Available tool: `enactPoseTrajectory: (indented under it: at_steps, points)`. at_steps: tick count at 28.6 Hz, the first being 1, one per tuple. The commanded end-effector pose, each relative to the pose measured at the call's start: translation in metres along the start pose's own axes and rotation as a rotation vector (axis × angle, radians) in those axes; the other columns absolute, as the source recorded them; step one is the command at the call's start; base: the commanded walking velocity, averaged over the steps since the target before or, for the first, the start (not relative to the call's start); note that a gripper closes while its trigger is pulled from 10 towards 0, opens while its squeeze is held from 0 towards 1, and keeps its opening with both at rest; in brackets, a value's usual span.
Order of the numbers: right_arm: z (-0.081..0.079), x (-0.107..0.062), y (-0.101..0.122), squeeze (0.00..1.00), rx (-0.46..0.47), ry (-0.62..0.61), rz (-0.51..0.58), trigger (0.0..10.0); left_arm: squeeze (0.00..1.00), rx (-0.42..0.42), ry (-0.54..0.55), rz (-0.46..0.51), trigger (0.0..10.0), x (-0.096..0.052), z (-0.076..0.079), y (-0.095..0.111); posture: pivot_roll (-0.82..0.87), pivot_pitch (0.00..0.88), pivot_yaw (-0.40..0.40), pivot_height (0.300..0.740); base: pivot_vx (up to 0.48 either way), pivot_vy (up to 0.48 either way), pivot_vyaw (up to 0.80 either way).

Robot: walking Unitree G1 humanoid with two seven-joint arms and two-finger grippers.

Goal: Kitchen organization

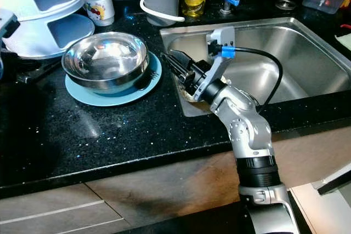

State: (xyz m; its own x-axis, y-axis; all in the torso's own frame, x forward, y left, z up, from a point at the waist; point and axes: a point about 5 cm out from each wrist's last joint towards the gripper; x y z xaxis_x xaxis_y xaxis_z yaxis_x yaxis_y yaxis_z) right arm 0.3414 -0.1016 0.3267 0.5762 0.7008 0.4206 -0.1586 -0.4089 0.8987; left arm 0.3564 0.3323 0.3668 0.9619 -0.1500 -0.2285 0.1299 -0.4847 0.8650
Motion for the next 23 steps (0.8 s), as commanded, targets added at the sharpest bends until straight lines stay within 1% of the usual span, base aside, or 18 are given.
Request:
enactPoseTrajectory:
  at_steps: [1,2,3,4,8,14,17,20,23]
  points:
    - [-0.006,-0.001,-0.002,0.0,-0.004,0.034,-0.015,10.0,0.0,0.037,0.001,-0.038,10.0,-0.006,-0.005,-0.008,0.03,0.239,0.004,0.74,0.0,0.0,0.0]
    - [-0.008,-0.002,-0.003,0.0,-0.002,0.05,-0.025,10.0,0.1,0.052,-0.034,-0.043,10.0,-0.006,-0.003,-0.01,0.03,0.237,0.003,0.74,0.0,0.0,0.0]
    - [-0.008,-0.002,-0.003,0.0,-0.002,0.054,-0.027,10.0,0.1,0.05,-0.048,-0.042,10.0,-0.005,-0.002,-0.011,0.03,0.237,0.003,0.74,0.0,0.0,0.0]
    - [-0.009,-0.002,-0.003,0.0,-0.002,0.056,-0.028,10.0,1.0,0.037,-0.053,-0.042,10.0,-0.005,-0.001,-0.012,0.03,0.24,0.003,0.74,0.0,0.0,0.0]
    - [-0.011,-0.001,-0.003,0.0,-0.003,0.058,-0.029,10.0,1.0,0.025,-0.06,-0.052,10.0,-0.004,0.0,-0.015,0.03,0.241,0.003,0.74,0.0,0.0,0.0]
    - [-0.012,-0.001,-0.002,0.0,0.002,0.062,-0.034,10.0,1.0,0.012,-0.037,-0.074,10.0,0.002,0.003,-0.024,0.03,0.249,-0.004,0.74,0.0,0.0,0.0]
    - [-0.013,-0.001,-0.003,0.0,0.001,0.066,-0.041,10.0,1.0,-0.027,-0.005,-0.056,10.0,0.005,0.004,-0.026,0.03,0.25,-0.005,0.74,0.0,0.0,0.0]
    - [-0.013,0.0,-0.002,0.0,0.0,0.069,-0.044,10.0,1.0,-0.045,0.021,-0.057,10.0,0.006,0.003,-0.028,0.02,0.257,-0.005,0.74,0.0,0.0,0.0]
    - [-0.013,0.0,-0.003,0.0,-0.001,0.075,-0.054,10.0,1.0,-0.088,0.04,-0.078,10.0,0.009,0.005,-0.032,0.02,0.262,-0.009,0.74,0.0,0.0,0.0]
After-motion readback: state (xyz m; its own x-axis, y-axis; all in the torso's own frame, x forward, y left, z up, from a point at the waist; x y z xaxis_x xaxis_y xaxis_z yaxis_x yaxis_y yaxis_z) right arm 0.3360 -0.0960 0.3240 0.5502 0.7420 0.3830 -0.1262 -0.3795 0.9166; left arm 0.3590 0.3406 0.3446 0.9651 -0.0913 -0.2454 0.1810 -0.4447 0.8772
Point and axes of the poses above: a point about 5 cm out from each wrist's last joint towards the gripper, its own x axis pointing out of the wrist towards the gripper, its own y axis along the axis of the wrist's last joint, z = x × y, and after that the axes turned 9 degrees about x, right-handed
